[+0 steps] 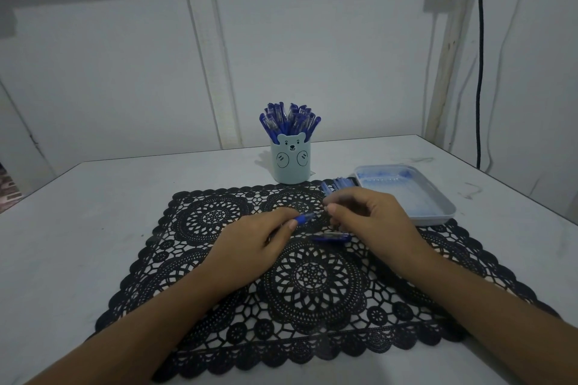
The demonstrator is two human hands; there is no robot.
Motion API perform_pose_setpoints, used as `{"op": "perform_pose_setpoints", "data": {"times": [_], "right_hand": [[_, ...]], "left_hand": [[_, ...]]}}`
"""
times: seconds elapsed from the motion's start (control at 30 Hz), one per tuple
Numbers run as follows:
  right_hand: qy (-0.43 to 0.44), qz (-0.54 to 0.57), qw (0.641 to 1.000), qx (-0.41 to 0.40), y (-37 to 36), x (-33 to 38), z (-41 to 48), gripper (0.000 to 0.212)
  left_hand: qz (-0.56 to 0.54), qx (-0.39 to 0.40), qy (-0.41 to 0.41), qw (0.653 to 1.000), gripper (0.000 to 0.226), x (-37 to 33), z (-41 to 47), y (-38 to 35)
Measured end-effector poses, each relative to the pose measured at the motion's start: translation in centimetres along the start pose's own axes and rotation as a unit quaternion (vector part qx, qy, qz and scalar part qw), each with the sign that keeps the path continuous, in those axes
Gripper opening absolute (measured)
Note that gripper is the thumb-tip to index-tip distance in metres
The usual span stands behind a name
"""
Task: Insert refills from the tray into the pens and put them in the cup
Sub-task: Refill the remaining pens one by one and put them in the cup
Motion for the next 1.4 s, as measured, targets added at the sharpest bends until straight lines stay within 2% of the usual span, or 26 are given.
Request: {"op": "perform_pose_setpoints", "data": {"times": [0.27, 0.4, 0.53, 0.57, 0.67, 0.77, 0.83, 0.93, 1.1, 1.27, 1.4], "right_hand": [[-0.017, -0.035, 0.996, 0.080, -1.9, -0.6, -0.2, 0.011], [-0.052, -0.111, 0.987, 0.106, -2.4, -1.5, -0.5, 0.037], [0.001, -0.154, 0.981, 0.119, -2.6, -0.8, -0.5, 0.009], [0.006, -0.156, 0.981, 0.118, -2.6, -0.7, -0.5, 0.009], [-0.010, -0.154, 0.982, 0.113, -2.4, -1.0, -0.4, 0.026], [-0.007, -0.156, 0.979, 0.135, -2.7, -1.0, -0.7, 0.009], [0.005, -0.157, 0.977, 0.143, -2.9, -0.8, -0.8, 0.006], [0.002, -0.155, 0.981, 0.119, -2.5, -0.5, -0.5, 0.027], [0.021, -0.168, 0.976, 0.134, -2.7, -0.6, -0.6, 0.009], [0.019, -0.193, 0.974, 0.114, -2.9, -0.6, -0.5, 0.038], [-0.007, -0.179, 0.978, 0.103, -2.9, -1.0, -0.4, 0.046]], "left_hand": [[0.013, 0.005, -0.034, 0.999, 0.033, -0.9, -0.3, 0.0], [0.023, -0.004, -0.065, 0.998, 0.031, -1.7, -0.5, 0.0], [0.014, -0.013, -0.055, 0.998, 0.030, -1.4, -0.4, 0.1], [0.019, -0.014, -0.057, 0.998, 0.031, -1.4, -0.4, 0.1], [0.026, -0.011, -0.065, 0.998, 0.032, -1.6, -0.5, 0.0], [0.012, -0.010, -0.054, 0.998, 0.033, -1.3, -0.5, -0.1], [0.012, -0.015, -0.057, 0.998, 0.031, -1.3, -0.5, 0.0], [0.018, -0.012, -0.071, 0.997, 0.032, -1.7, -0.5, -0.1], [0.012, -0.018, -0.080, 0.997, 0.030, -1.8, -0.4, 0.1], [0.076, -0.041, -0.131, 0.988, 0.024, -2.9, -0.7, 0.4], [0.108, -0.068, -0.150, 0.980, 0.021, -3.4, -0.7, 0.9]]}}
Point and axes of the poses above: each hand's wrist, its own z-axis towards the middle knuckle, its own y-axis out of the back of the hand, x = y × z, the point moved 10 cm from there along z, towards the middle knuckle, and after that the axes turned 8 degrees about z, right-handed, at the moved point
